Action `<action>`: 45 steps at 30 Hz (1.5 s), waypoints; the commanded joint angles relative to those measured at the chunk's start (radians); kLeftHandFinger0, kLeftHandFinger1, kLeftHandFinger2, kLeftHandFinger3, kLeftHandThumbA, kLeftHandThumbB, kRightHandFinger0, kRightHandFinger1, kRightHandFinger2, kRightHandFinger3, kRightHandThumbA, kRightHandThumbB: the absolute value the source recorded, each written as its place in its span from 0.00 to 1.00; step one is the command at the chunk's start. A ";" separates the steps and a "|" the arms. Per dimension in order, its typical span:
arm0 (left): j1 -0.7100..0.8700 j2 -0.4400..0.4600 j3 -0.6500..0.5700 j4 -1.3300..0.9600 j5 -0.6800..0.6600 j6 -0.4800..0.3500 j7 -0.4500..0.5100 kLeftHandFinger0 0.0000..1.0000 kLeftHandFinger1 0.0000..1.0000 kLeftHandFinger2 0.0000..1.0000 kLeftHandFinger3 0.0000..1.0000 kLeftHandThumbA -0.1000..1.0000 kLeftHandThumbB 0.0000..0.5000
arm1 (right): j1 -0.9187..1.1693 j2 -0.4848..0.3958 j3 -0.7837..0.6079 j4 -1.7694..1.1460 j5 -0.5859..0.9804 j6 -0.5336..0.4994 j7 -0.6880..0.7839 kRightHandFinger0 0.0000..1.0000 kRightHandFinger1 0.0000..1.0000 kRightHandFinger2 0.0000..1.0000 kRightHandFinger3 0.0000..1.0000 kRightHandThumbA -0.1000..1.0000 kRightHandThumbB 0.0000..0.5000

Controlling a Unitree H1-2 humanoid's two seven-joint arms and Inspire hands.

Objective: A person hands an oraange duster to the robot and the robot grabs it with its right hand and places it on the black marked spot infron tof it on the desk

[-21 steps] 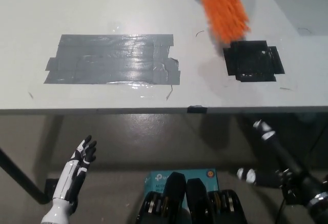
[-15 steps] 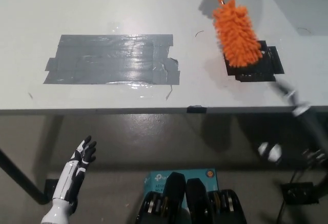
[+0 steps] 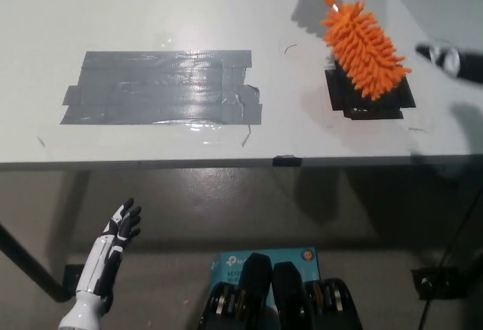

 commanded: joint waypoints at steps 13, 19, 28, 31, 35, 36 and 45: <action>-0.023 0.025 0.013 -0.039 -0.009 -0.023 -0.018 1.00 1.00 1.00 1.00 0.95 0.28 | -0.461 0.042 0.049 0.981 -0.091 0.024 -0.053 1.00 1.00 1.00 1.00 0.95 0.77; -0.021 0.030 0.014 -0.042 -0.014 -0.023 -0.024 1.00 1.00 1.00 1.00 0.92 0.23 | -0.531 0.044 0.068 1.236 -0.007 -0.032 -0.099 1.00 1.00 1.00 1.00 0.96 0.70; -0.013 0.036 0.011 -0.053 -0.008 -0.022 -0.026 0.99 1.00 1.00 1.00 0.92 0.19 | -0.622 0.071 0.081 1.526 0.056 -0.119 -0.166 1.00 1.00 1.00 1.00 0.92 0.74; -0.016 0.036 0.013 -0.056 -0.005 -0.018 -0.020 0.97 1.00 1.00 1.00 0.91 0.19 | -0.663 0.069 0.109 1.612 0.050 -0.110 -0.211 1.00 1.00 1.00 1.00 0.76 0.66; -0.018 0.041 0.013 -0.061 -0.002 -0.016 -0.021 0.96 1.00 1.00 1.00 0.92 0.18 | -0.661 0.059 0.157 1.638 0.026 -0.119 -0.315 0.22 0.30 0.53 1.00 0.14 0.49; -0.018 0.042 0.013 -0.062 -0.003 -0.016 -0.023 0.97 1.00 1.00 1.00 0.93 0.18 | -0.653 0.056 0.180 1.635 0.011 -0.129 -0.342 0.22 0.40 0.58 1.00 0.03 0.46; -0.023 0.044 0.011 -0.060 -0.021 -0.022 -0.036 0.98 1.00 1.00 1.00 0.93 0.16 | -0.622 0.044 0.226 1.615 0.030 -0.214 -0.508 0.55 0.69 0.69 0.81 0.00 0.36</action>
